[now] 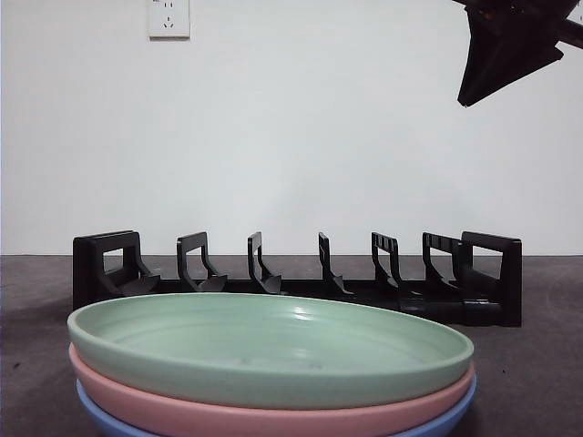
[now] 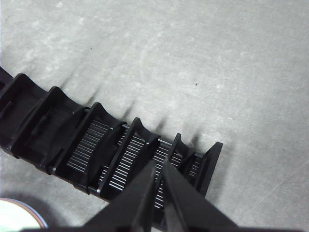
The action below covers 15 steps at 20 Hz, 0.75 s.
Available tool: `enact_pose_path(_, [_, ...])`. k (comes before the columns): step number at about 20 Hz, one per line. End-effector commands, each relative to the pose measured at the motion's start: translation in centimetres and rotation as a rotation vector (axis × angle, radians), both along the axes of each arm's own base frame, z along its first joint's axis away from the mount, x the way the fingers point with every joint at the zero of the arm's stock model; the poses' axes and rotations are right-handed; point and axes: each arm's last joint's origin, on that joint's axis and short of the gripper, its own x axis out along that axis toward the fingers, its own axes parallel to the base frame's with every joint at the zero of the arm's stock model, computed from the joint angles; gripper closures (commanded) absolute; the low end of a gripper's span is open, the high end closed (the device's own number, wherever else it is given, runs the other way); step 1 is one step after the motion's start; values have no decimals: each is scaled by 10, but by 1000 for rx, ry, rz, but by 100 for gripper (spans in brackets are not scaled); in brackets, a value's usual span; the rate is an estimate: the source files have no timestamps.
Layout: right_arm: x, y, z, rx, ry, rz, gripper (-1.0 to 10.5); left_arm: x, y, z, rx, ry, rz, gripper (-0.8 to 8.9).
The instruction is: Place the plate
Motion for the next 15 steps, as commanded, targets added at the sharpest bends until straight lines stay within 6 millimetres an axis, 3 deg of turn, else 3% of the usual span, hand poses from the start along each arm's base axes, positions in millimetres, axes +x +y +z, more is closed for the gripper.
enact_pose_path(1, [2, 2, 4, 1, -16, 12, 925, 0, -1, 6, -8, -24, -9, 806])
enact_pose_path(4, [2, 2, 4, 1, -16, 12, 925, 2, -1, 3, -8, -51, -10, 806])
enact_pose_path(6, [2, 2, 4, 1, -16, 12, 925, 2, 0, -14, -12, -185, -11, 806])
enact_pose_path(10, [2, 2, 4, 1, -16, 12, 925, -11, 9, -74, -29, -450, 35, 806])
enact_pose_path(15, [2, 2, 4, 1, -16, 12, 925, -28, 18, -153, -25, -552, 101, 806])
